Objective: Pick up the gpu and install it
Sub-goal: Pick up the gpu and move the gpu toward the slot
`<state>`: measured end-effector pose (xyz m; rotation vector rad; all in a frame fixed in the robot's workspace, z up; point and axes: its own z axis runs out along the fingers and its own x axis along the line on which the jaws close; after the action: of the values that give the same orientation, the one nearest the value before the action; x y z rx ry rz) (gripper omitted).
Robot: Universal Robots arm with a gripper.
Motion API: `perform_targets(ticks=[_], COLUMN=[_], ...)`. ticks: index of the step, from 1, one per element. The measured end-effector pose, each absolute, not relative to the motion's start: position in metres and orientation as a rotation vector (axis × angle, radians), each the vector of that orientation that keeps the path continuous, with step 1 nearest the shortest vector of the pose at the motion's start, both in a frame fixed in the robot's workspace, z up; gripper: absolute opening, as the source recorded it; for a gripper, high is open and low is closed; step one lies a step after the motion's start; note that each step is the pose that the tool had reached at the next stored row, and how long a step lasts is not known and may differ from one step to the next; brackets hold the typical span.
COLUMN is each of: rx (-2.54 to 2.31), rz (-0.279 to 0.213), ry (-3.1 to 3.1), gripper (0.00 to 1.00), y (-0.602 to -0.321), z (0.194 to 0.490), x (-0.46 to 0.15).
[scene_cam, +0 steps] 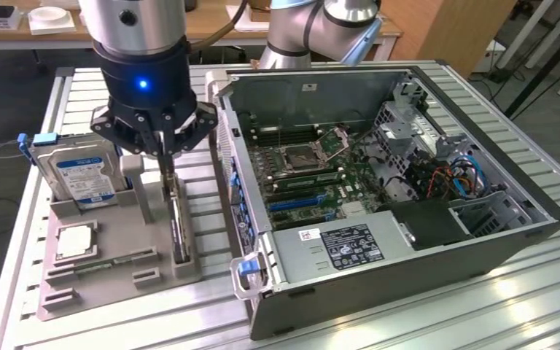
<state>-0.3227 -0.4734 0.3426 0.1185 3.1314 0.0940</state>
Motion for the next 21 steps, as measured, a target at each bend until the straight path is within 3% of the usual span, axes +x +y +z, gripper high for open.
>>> perform_targets(ticks=[21], rx=[0.119], rz=[0.094], ry=[3.144], gripper=[0.15], y=[-0.488], z=[0.32], x=[-0.315])
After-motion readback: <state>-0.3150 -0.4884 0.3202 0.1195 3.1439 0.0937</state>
